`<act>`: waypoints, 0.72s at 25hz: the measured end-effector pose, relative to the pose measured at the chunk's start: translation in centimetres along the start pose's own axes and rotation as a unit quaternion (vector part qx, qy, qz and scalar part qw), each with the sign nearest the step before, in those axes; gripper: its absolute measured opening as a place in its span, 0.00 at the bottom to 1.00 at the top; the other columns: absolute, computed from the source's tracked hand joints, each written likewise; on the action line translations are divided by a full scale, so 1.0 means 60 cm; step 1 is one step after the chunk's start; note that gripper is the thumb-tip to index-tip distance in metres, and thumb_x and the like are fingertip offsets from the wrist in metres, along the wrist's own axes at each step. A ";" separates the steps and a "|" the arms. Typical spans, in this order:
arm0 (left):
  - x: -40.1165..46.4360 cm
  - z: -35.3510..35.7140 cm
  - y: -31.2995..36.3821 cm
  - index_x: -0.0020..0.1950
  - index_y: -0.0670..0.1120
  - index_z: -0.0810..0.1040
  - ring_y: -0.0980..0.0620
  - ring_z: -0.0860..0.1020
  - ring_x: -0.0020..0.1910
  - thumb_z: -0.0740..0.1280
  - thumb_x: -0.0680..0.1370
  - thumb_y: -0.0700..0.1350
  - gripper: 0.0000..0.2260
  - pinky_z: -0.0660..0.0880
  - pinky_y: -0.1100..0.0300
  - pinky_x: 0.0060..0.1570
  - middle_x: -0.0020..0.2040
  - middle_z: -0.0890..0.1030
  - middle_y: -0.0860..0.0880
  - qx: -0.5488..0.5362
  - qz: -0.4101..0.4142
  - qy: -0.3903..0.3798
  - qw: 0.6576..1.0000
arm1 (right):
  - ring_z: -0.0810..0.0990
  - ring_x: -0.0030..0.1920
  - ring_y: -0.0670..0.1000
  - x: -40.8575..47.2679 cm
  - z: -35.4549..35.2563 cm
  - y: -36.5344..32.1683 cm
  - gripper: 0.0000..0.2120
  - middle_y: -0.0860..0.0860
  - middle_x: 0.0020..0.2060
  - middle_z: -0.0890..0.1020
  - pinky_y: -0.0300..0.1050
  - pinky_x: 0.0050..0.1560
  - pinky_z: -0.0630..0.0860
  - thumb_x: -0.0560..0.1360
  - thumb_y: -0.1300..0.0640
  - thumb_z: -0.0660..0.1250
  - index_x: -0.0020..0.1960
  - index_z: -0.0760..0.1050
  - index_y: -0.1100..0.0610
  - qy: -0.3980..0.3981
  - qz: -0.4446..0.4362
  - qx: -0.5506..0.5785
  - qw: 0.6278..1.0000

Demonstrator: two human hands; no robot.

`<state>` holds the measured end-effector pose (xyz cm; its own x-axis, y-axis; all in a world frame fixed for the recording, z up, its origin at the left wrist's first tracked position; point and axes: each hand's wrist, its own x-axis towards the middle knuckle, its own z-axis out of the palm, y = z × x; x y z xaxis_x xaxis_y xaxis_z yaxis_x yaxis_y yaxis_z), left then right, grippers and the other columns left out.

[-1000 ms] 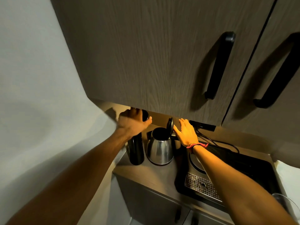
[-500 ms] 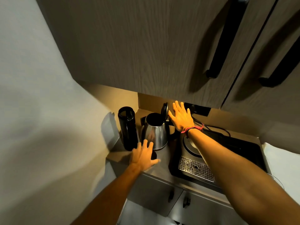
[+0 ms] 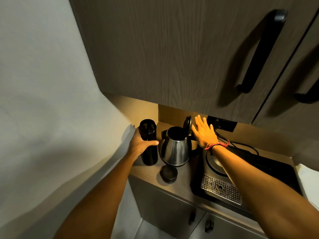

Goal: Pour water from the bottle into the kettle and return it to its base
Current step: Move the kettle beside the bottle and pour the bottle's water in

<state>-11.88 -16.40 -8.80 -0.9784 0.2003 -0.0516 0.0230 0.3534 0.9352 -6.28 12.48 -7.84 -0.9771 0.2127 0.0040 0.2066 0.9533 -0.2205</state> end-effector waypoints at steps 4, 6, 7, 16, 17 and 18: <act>0.000 0.022 -0.018 0.70 0.49 0.73 0.45 0.76 0.66 0.84 0.61 0.44 0.39 0.74 0.45 0.66 0.64 0.80 0.47 -0.003 -0.006 0.048 0.999 | 0.52 0.79 0.59 0.000 0.003 0.006 0.29 0.55 0.79 0.54 0.64 0.76 0.49 0.82 0.45 0.47 0.79 0.47 0.55 0.024 0.017 0.012 0.999; -0.007 0.034 -0.009 0.67 0.52 0.73 0.46 0.77 0.63 0.83 0.62 0.47 0.36 0.76 0.47 0.63 0.62 0.81 0.49 0.036 0.045 0.071 0.996 | 0.54 0.78 0.59 -0.001 0.002 0.004 0.29 0.56 0.78 0.57 0.66 0.76 0.52 0.81 0.45 0.49 0.79 0.49 0.55 0.022 0.013 -0.008 1.000; -0.010 0.041 -0.001 0.64 0.53 0.73 0.47 0.79 0.60 0.82 0.62 0.49 0.33 0.78 0.48 0.59 0.59 0.81 0.50 0.067 0.074 0.077 0.992 | 0.55 0.78 0.60 -0.002 0.001 0.002 0.29 0.56 0.78 0.57 0.66 0.76 0.53 0.81 0.45 0.50 0.79 0.50 0.55 0.019 0.009 -0.016 1.000; -0.015 0.051 0.087 0.67 0.46 0.67 0.40 0.80 0.54 0.73 0.65 0.64 0.38 0.79 0.48 0.46 0.59 0.79 0.44 0.510 0.147 0.048 0.846 | 0.56 0.77 0.61 -0.017 -0.011 -0.005 0.30 0.57 0.77 0.59 0.64 0.76 0.51 0.81 0.43 0.52 0.78 0.51 0.54 0.042 0.011 -0.003 0.999; -0.015 0.049 0.092 0.67 0.47 0.67 0.40 0.80 0.54 0.73 0.65 0.64 0.37 0.79 0.48 0.47 0.59 0.79 0.44 0.527 0.143 0.043 0.836 | 0.57 0.77 0.61 -0.017 -0.011 -0.005 0.29 0.57 0.77 0.60 0.64 0.76 0.51 0.81 0.43 0.51 0.78 0.51 0.53 0.048 0.012 -0.002 0.999; -0.016 0.048 0.095 0.66 0.47 0.67 0.40 0.80 0.54 0.73 0.65 0.64 0.37 0.79 0.49 0.47 0.59 0.79 0.44 0.544 0.146 0.039 0.825 | 0.57 0.77 0.61 -0.018 -0.010 -0.005 0.29 0.57 0.77 0.59 0.64 0.77 0.51 0.81 0.43 0.51 0.78 0.50 0.53 0.049 0.008 -0.009 0.999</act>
<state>-10.22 -11.92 -4.42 -0.9081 0.3766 0.1831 0.3887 0.9208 0.0335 -5.25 12.13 -7.17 -0.9641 0.2476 0.0965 0.2243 0.9530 -0.2037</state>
